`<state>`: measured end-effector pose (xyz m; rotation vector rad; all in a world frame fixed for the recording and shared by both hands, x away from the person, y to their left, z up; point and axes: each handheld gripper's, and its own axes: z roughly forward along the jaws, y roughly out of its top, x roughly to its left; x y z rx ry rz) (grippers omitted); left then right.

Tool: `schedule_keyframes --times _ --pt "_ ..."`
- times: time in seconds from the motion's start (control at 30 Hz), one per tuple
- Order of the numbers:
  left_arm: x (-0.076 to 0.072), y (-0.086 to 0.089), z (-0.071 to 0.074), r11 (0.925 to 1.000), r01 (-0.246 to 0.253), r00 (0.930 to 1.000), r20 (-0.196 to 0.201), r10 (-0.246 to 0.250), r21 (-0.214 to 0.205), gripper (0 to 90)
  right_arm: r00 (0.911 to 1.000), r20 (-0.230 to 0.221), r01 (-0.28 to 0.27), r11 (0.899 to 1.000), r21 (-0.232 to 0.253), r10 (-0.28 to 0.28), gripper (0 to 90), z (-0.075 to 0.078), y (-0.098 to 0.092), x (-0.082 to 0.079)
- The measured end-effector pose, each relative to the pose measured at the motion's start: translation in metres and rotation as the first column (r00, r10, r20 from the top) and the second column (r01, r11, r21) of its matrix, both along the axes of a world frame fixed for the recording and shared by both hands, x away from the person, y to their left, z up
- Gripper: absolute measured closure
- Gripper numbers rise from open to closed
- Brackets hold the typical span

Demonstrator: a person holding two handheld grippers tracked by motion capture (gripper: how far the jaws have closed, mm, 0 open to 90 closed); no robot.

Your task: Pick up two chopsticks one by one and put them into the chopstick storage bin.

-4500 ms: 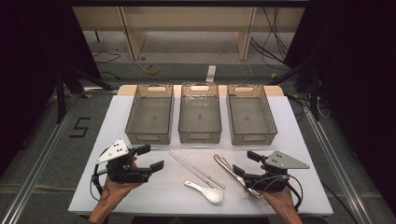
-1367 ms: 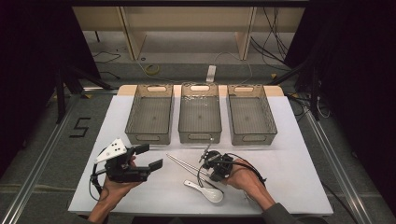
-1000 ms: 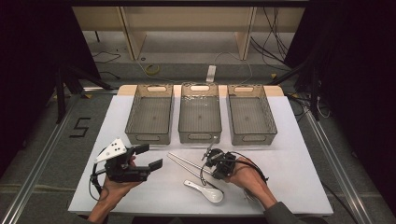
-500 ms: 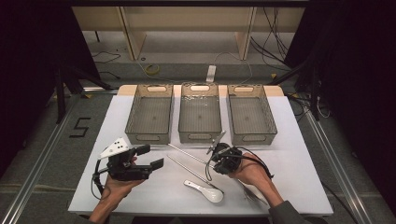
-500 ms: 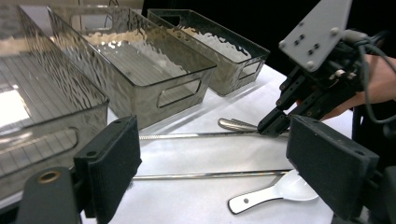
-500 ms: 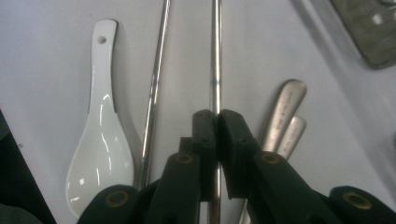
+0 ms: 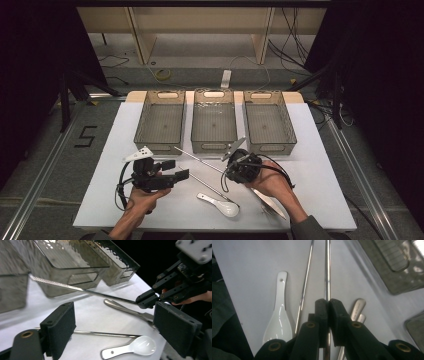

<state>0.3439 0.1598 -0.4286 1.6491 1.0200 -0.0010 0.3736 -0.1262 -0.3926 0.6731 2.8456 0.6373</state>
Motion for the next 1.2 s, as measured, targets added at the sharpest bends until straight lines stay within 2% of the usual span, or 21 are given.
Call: schedule_keyframes --times 0.07,0.1,0.13,0.23,0.37,0.47,0.5,0.53,0.6,0.63,0.7,0.8,0.83,0.97,1.0,1.03,1.07,1.2 --pt "0.003 -0.006 -0.003 0.9992 0.003 0.9995 -0.031 -0.004 -0.04 18.2 0.9998 0.016 -0.012 1.0 0.022 0.012 85.5 0.007 0.001 -0.004" --pt "0.003 -0.006 -0.003 0.9992 0.003 0.9995 -0.031 -0.004 -0.04 18.2 0.9996 0.023 -0.019 0.999 0.026 0.019 85.5 0.008 0.001 -0.005" --pt "0.005 -0.011 -0.005 0.9977 0.008 0.9981 -0.061 -0.012 -0.068 18.5 0.9992 0.031 -0.026 0.999 0.03 0.025 85.5 0.01 0.002 -0.006" --pt "0.008 -0.021 -0.006 0.9977 0.021 0.9977 -0.064 -0.025 -0.065 19.5 0.998 0.045 -0.046 0.998 0.047 0.044 85.5 0.013 0.005 -0.008" --pt "0.011 -0.028 -0.01 0.9937 0.026 0.9948 -0.095 -0.037 -0.109 21.1 0.9974 0.042 -0.06 0.997 0.055 0.058 85.4 0.015 0.008 -0.012" --pt "0.013 -0.027 -0.01 0.9911 0.007 0.9941 -0.107 -0.022 -0.133 23.7 0.9964 0.047 -0.073 0.995 0.068 0.07 85.4 0.015 0.009 -0.013" --pt "0.014 -0.026 -0.011 0.9861 -0.003 0.9933 -0.114 -0.017 -0.166 24.6 0.9964 0.045 -0.075 0.994 0.074 0.072 85.4 0.016 0.01 -0.014" --pt "0.014 -0.026 -0.011 0.9861 -0.003 0.9933 -0.114 -0.017 -0.166 25.5 0.9961 0.048 -0.078 0.994 0.078 0.075 85.4 0.016 0.011 -0.015" --pt "0.014 -0.027 -0.012 0.9796 -0.009 0.9912 -0.131 -0.017 -0.201 27.7 0.9955 0.048 -0.086 0.993 0.085 0.082 85.4 0.016 0.012 -0.016" --pt "0.014 -0.027 -0.012 0.9796 -0.009 0.9912 -0.131 -0.017 -0.201 29.0 0.995 0.05 -0.091 0.992 0.087 0.087 85.4 0.016 0.013 -0.016" --pt "0.014 -0.028 -0.014 0.9727 -0.012 0.9892 -0.145 -0.022 -0.232 32.9 0.9945 0.053 -0.094 0.992 0.082 0.09 85.4 0.016 0.014 -0.017" --pt "0.014 -0.03 -0.014 0.9717 -0.009 0.9894 -0.143 -0.026 -0.236 37.9 0.9937 0.057 -0.101 0.992 0.082 0.097 85.4 0.016 0.015 -0.017" --pt "0.014 -0.03 -0.015 0.9659 -0.014 0.9875 -0.155 -0.027 -0.258 39.8 0.9937 0.056 -0.101 0.991 0.084 0.097 85.4 0.016 0.015 -0.017" --pt "0.014 -0.031 -0.016 0.9633 -0.018 0.9869 -0.159 -0.026 -0.268 46.8 0.9929 0.06 -0.109 0.99 0.094 0.103 85.4 0.016 0.014 -0.018" --pt "0.014 -0.031 -0.017 0.9596 -0.024 0.9863 -0.163 -0.023 -0.28 48.5 0.9931 0.058 -0.107 0.99 0.096 0.102 85.3 0.016 0.014 -0.018" --pt "0.014 -0.031 -0.017 0.9596 -0.024 0.9863 -0.163 -0.023 -0.28 50.5 0.9926 0.06 -0.111 0.989 0.097 0.105 85.3 0.017 0.014 -0.018" --pt "0.015 -0.03 -0.018 0.9535 -0.034 0.9843 -0.175 -0.02 -0.299 52.6 0.9926 0.059 -0.112 0.989 0.101 0.106 85.3 0.017 0.014 -0.019" --pt "0.016 -0.027 -0.02 0.9484 -0.049 0.9816 -0.19 -0.012 -0.313 61.0 0.992 0.063 -0.115 0.988 0.103 0.109 85.3 0.016 0.015 -0.019"
